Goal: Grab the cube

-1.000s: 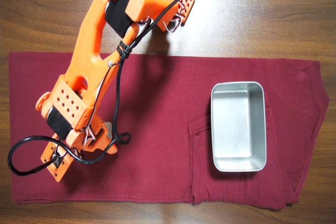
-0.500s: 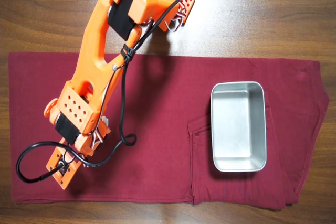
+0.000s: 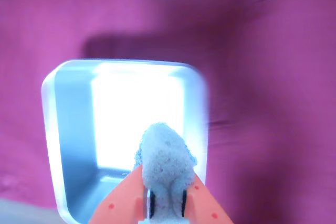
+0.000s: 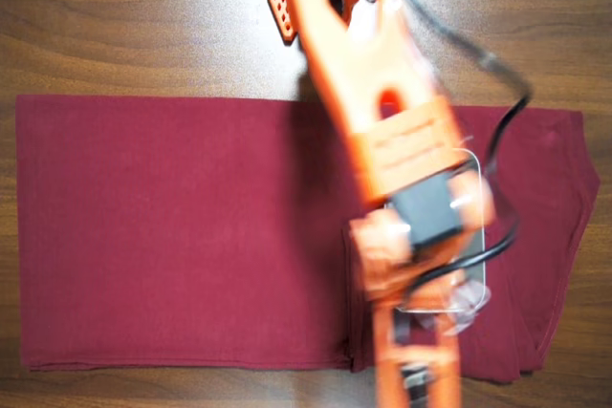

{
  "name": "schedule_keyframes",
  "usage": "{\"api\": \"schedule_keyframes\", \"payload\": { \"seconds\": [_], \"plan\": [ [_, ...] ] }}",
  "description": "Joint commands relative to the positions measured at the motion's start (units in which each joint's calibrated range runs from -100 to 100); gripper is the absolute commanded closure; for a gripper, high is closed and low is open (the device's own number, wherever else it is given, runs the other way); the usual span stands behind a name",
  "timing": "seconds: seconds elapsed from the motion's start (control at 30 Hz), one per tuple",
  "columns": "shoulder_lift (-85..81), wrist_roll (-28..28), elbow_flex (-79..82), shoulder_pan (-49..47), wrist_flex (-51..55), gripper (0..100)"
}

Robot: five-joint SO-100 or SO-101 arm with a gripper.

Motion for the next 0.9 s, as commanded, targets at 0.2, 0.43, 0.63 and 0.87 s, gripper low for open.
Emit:
{"api": "schedule_keyframes", "payload": {
  "seconds": [0.2,0.43,0.63,0.87],
  "plan": [
    [7.3,-4.4,-0.3,-6.9,-3.9,84],
    [7.1,-2.4,-0.3,-5.1,-1.9,62],
    [4.9,-0.4,-0.1,-3.3,-1.7,79],
    [-35.9,6.5,46.4,14.9,-49.5,100]
  ]
}}
